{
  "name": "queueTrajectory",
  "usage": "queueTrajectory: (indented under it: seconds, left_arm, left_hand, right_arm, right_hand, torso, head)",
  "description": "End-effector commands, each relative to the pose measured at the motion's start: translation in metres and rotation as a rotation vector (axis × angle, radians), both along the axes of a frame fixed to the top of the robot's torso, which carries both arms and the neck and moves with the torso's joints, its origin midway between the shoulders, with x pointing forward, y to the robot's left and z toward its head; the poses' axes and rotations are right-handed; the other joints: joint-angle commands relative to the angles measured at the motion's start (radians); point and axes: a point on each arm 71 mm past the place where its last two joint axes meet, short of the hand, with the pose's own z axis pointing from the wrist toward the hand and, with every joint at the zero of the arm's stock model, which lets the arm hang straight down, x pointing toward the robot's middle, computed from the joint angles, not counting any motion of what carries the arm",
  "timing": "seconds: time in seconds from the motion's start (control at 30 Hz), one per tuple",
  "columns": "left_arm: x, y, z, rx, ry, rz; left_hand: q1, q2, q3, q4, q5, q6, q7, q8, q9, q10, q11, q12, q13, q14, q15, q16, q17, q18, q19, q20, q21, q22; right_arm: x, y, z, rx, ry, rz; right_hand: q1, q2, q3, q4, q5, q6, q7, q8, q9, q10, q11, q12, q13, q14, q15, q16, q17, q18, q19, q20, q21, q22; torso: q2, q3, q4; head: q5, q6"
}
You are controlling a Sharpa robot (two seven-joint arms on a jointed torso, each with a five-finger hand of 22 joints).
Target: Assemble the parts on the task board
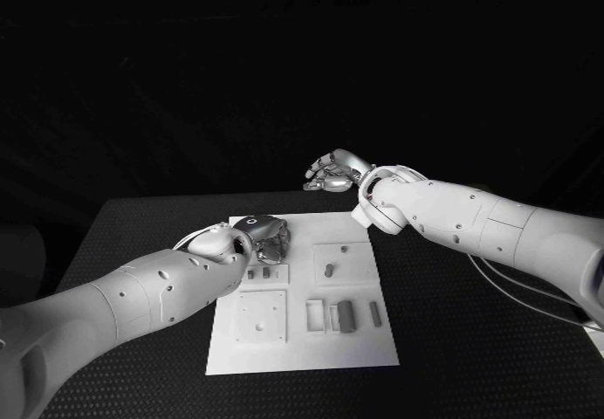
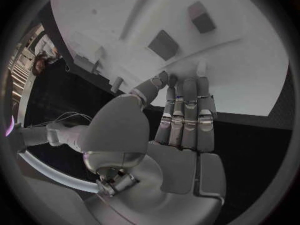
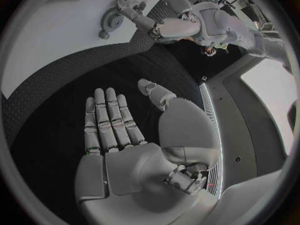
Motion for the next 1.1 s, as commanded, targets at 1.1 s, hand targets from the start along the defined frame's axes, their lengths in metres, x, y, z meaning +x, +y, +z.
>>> queueTrajectory:
  seconds: [1.1]
  left_arm:
    - [-0.0010, 0.0019, -0.0128, 0.061, 0.062, -0.009]
  left_hand:
    - [0.005, 0.018, 0.009, 0.000, 0.006, 0.026, 0.013, 0.016, -0.012, 0.035, -0.007, -0.005, -0.003, 0.057, -0.010, 0.047, 0.031, 0.030, 0.058, -0.010, 0.032, 0.056]
  right_arm:
    - [-0.0007, 0.0031, 0.0009, 0.004, -0.008, 0.013]
  right_hand:
    - [0.009, -0.002, -0.007, 0.000, 0.004, -0.006, 0.026, 0.006, -0.002, 0.007, -0.002, -0.006, -0.004, 0.001, 0.003, -0.008, 0.004, -0.016, -0.005, 0.000, -0.006, 0.004]
  torso:
    - [0.001, 0.0008, -0.0001]
  head:
    - [-0.006, -0.003]
